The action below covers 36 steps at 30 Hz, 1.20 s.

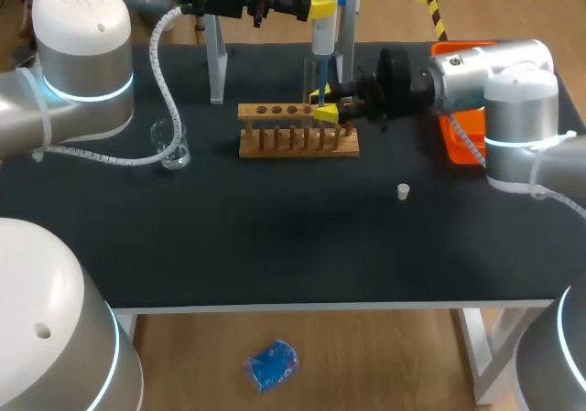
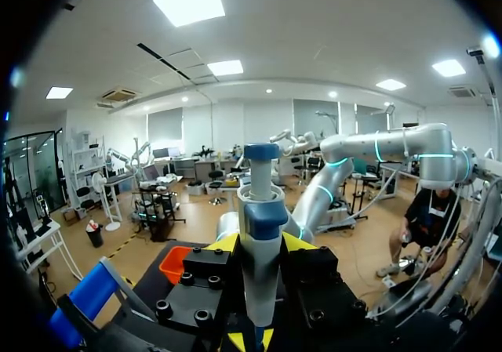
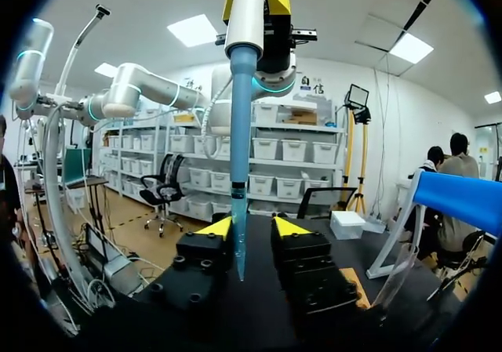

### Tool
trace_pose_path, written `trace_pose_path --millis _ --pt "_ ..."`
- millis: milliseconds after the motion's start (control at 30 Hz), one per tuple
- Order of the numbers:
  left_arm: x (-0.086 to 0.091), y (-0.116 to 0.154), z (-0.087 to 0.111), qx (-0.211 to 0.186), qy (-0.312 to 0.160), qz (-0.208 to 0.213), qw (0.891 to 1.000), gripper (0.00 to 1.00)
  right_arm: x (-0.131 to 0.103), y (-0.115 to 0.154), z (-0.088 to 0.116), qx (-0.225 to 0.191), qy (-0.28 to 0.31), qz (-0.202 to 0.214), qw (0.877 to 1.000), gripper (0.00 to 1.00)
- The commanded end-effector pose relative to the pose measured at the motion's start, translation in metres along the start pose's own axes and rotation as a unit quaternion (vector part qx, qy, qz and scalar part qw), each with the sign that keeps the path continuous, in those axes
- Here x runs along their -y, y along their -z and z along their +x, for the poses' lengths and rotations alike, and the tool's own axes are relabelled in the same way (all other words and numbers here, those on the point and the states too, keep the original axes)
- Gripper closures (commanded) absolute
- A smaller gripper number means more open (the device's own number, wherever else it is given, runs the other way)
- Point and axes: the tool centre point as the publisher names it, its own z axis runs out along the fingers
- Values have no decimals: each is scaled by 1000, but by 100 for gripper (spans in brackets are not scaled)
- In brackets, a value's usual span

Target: Invert the test tube, pick up the pipette, mount the tip to pipette, aspirate from beaker and dispense into the tube, eject the tip, return the pipette, and cap with the stopper.

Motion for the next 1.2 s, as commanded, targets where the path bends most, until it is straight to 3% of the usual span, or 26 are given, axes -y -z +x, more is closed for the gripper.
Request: trace_pose_path --millis 33,333,933,1200 --pt "0 1 0 -1 0 0 1000 100 1 3 -7 -24 -1 3 1000 100" --pt "0 1 0 -1 0 0 1000 100 2 3 -5 -24 -3 8 1000 100" --pt "0 1 0 -1 0 0 1000 100 -1 1 -1 78 -16 -1 997 100" --pt "0 1 0 -1 0 0 1000 100 -1 -4 1 83 -20 -7 996 100"
